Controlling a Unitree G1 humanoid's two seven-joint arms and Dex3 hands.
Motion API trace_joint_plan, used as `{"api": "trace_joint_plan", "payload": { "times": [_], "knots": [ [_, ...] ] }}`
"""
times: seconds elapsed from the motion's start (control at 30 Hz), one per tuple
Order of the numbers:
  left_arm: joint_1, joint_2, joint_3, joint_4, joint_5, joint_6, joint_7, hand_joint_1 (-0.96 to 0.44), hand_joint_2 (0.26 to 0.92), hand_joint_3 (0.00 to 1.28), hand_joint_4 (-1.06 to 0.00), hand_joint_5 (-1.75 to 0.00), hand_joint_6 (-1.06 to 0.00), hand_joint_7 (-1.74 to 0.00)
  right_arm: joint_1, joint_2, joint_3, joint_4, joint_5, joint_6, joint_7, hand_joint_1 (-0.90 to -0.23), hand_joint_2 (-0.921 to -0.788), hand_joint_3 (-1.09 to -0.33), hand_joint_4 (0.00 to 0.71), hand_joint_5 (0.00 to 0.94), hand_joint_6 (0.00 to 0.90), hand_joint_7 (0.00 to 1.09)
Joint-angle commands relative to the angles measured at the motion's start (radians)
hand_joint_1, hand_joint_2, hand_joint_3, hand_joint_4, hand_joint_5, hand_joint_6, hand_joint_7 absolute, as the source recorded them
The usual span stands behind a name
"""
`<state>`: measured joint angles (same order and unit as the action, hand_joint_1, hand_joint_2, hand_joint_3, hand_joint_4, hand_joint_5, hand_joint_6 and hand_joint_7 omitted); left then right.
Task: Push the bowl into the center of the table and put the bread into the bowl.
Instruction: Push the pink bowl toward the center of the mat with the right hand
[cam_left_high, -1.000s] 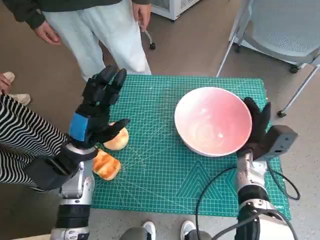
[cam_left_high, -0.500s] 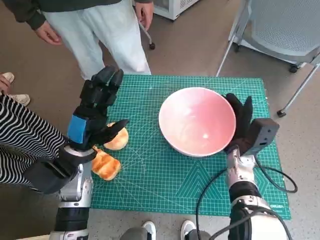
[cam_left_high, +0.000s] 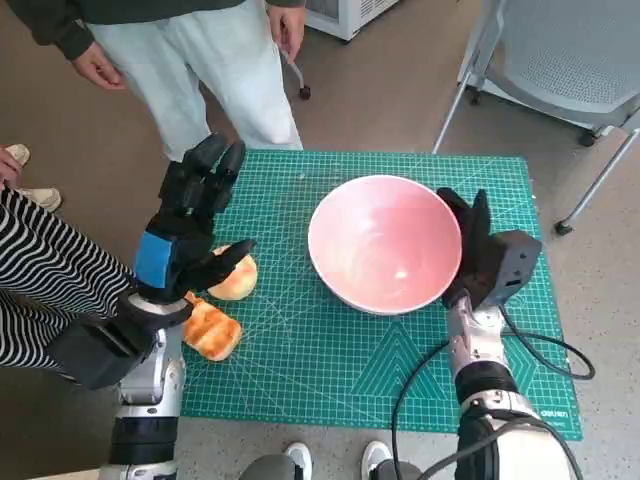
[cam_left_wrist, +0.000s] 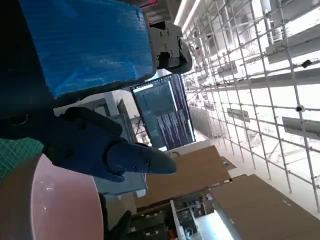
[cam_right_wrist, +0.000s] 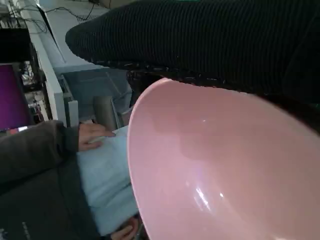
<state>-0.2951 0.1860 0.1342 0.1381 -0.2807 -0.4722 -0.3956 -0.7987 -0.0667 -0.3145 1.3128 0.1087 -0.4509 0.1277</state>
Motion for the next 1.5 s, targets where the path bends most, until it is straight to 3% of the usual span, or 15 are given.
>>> {"api": "trace_joint_plan", "payload": {
  "times": [0.03, 0.47, 0.67, 0.8, 0.9, 1.0, 1.23, 1.5],
  "knots": [
    [0.004, -0.005, -0.001, -0.008, -0.003, 0.010, 0.003, -0.57, 0.921, 0.14, -0.19, 0.00, 0.00, -0.47, 0.015, 0.003, 0.010, 0.016, -0.019, 0.018, -0.013, -0.607, -0.921, -0.707, 0.183, 0.012, 0.114, 0.47],
    [-0.005, -0.012, -0.010, 0.006, 0.007, 0.002, 0.002, -0.57, 0.921, 0.15, -0.18, 0.00, 0.00, -0.45, 0.011, -0.010, 0.020, 0.009, -0.013, 0.005, -0.004, -0.604, -0.921, -0.702, 0.180, 0.007, 0.114, 0.47],
    [-0.012, -0.014, -0.010, 0.019, 0.010, -0.006, 0.000, -0.57, 0.921, 0.15, -0.18, 0.00, 0.00, -0.45, 0.002, -0.032, 0.019, -0.018, -0.005, -0.044, 0.003, -0.601, -0.921, -0.715, 0.176, 0.004, 0.102, 0.46],
    [-0.018, -0.017, -0.012, 0.026, 0.012, -0.009, 0.001, -0.58, 0.921, 0.16, -0.18, 0.00, 0.00, -0.45, -0.001, -0.039, 0.022, -0.050, -0.001, -0.112, 0.010, -0.610, -0.921, -0.722, 0.173, 0.002, 0.093, 0.47],
    [-0.024, -0.020, -0.013, 0.029, 0.015, -0.010, 0.003, -0.58, 0.921, 0.16, -0.18, 0.00, 0.00, -0.45, 0.003, -0.046, 0.037, -0.089, -0.013, -0.206, 0.012, -0.619, -0.921, -0.724, 0.172, 0.001, 0.084, 0.47],
    [-0.030, -0.022, -0.014, 0.032, 0.013, -0.011, 0.002, -0.58, 0.921, 0.16, -0.18, 0.00, 0.00, -0.45, 0.013, -0.048, 0.058, -0.136, -0.027, -0.305, 0.015, -0.634, -0.921, -0.735, 0.171, 0.001, 0.038, 0.55],
    [-0.062, -0.025, -0.016, 0.055, 0.009, -0.012, -0.006, -0.58, 0.921, 0.16, -0.18, 0.00, 0.00, -0.46, 0.039, -0.062, 0.105, -0.245, -0.028, -0.489, 0.094, -0.653, -0.921, -0.761, 0.176, 0.003, 0.002, 0.59],
    [-0.096, -0.022, -0.012, 0.070, 0.003, -0.016, -0.020, -0.59, 0.921, 0.17, -0.18, 0.00, 0.00, -0.46, 0.080, -0.056, 0.141, -0.395, 0.019, -0.532, 0.184, -0.655, -0.921, -0.775, 0.179, 0.004, -0.001, 0.58]
  ]
}}
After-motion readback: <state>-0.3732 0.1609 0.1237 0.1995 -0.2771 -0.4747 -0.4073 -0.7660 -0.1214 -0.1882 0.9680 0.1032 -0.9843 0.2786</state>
